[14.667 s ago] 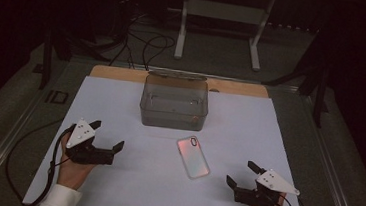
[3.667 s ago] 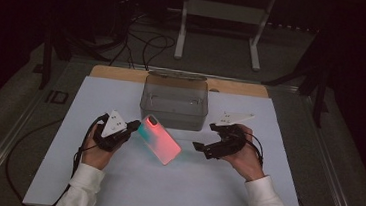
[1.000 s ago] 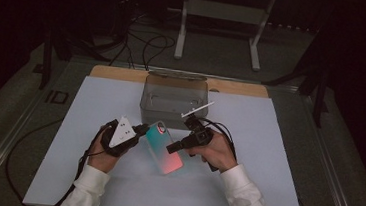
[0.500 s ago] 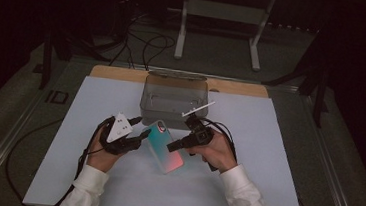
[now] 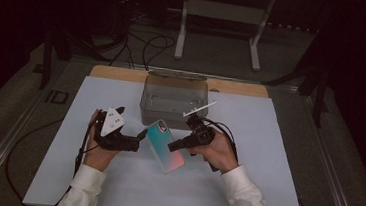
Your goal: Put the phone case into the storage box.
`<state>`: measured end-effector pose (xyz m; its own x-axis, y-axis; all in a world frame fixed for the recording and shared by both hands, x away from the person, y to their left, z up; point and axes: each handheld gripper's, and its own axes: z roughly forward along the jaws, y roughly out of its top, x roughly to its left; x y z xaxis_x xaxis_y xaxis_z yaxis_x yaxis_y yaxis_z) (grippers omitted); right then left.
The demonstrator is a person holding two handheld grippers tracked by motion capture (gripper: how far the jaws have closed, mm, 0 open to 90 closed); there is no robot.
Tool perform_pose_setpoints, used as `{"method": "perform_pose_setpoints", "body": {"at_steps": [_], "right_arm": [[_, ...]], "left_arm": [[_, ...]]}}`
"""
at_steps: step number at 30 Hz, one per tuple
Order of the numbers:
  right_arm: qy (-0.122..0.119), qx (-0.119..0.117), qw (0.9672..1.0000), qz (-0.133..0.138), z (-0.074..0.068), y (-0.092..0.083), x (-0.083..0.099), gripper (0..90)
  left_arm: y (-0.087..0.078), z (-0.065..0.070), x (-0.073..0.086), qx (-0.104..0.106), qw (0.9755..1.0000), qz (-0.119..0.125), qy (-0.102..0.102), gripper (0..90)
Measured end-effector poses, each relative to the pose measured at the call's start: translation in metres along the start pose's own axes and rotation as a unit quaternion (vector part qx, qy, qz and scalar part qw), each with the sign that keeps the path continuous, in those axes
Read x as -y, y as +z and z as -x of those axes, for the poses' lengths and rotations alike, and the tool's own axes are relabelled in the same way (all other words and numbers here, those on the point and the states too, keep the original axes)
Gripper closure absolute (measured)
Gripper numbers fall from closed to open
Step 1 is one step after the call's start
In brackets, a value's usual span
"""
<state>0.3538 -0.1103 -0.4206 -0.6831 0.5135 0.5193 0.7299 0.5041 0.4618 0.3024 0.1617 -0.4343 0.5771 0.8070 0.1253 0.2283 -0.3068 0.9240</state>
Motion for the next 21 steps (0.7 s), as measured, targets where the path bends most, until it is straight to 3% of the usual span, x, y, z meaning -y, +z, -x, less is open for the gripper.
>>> {"method": "perform_pose_setpoints", "body": {"at_steps": [10,14,21], "right_arm": [[0.003,0.009,0.9999,0.009,-0.002,-0.006,0.000,82.3],[0.002,0.014,0.9998,0.011,-0.003,-0.009,0.000,82.2],[0.004,0.018,0.9997,0.015,-0.004,-0.012,-0.002,82.2]], "left_arm": [[-0.016,-0.008,-0.002,-0.022,0.9997,0.010,-0.008,0.1],[-0.028,-0.013,0.004,-0.022,0.9994,0.019,-0.020,0.1],[-0.040,-0.018,0.018,-0.031,0.9990,0.013,-0.029,0.1]]}}
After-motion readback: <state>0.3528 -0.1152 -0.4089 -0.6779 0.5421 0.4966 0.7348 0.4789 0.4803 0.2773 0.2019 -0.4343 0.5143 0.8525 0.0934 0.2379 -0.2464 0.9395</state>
